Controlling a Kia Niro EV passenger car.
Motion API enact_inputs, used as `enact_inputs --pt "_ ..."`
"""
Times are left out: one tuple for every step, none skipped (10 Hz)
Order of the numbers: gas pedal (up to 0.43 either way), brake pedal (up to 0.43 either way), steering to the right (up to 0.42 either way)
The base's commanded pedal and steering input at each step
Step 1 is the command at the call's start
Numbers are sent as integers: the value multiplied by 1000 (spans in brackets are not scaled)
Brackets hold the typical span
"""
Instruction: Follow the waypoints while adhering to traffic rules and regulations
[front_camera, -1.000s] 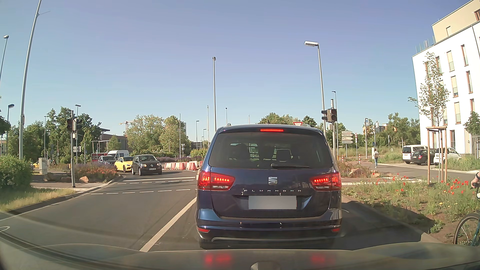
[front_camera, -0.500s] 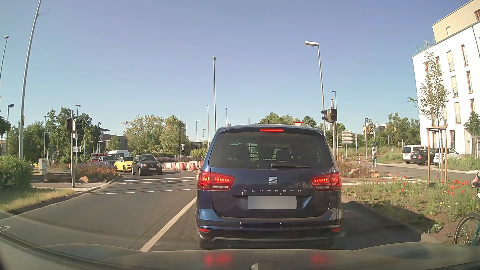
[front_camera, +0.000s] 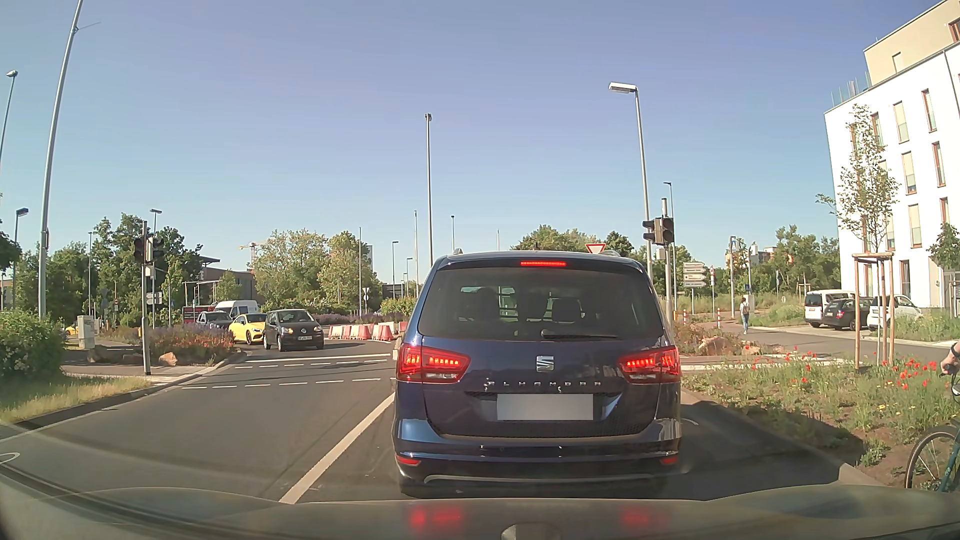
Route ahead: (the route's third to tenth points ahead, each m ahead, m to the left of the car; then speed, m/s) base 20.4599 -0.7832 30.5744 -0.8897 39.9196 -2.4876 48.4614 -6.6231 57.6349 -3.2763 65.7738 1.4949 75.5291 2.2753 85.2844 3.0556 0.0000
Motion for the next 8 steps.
enact_inputs --pt "0 341 12" --pt "0 341 12" --pt "0 341 12" --pt "0 341 12" --pt "0 341 12" --pt "0 341 12" --pt "0 341 12" --pt "0 341 12"
